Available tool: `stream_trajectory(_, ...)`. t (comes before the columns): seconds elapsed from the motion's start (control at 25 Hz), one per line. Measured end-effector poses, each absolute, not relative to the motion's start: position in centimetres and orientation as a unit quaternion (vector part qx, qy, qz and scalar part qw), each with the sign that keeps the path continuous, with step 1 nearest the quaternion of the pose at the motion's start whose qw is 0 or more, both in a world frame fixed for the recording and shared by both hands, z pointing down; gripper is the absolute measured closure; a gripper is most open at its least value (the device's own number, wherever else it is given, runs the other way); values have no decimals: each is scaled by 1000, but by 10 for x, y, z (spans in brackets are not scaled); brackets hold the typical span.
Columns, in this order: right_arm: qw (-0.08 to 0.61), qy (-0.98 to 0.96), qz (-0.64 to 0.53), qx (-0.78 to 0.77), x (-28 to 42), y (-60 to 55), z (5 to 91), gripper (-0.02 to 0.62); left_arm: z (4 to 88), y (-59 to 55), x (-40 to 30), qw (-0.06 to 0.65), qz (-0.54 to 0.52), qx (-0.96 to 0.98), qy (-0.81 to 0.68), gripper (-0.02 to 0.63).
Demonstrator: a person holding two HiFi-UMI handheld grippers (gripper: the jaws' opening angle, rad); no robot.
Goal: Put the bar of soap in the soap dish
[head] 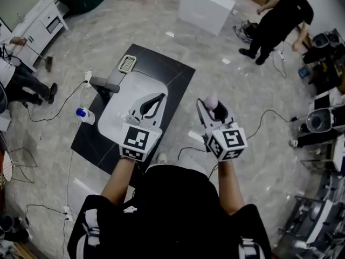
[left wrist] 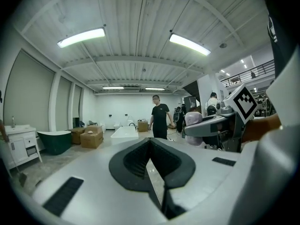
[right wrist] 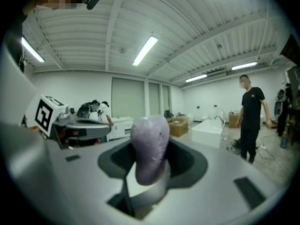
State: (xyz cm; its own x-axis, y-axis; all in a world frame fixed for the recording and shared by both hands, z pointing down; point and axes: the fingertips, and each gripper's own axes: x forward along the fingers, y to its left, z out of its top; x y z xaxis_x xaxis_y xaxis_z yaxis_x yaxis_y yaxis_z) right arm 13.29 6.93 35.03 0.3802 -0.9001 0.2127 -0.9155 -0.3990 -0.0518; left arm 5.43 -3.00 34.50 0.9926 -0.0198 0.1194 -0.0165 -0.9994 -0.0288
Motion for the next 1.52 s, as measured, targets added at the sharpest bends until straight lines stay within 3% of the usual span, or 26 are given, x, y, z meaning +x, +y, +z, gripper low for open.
stream_trajectory(0.48, 49, -594, 118, 794, 151, 11, 366, 388, 360, -76, 60, -6, -71, -996, 61, 581)
stream_trajectory(1.12, 42, -693, 137, 706, 243, -72, 389, 388, 381, -119, 133, -9, -109, -979, 173, 581)
stream_trajectory(1.52, 51, -775, 162, 609, 250, -151, 415, 388, 403, -166, 123, -37, -139, -942, 303, 581)
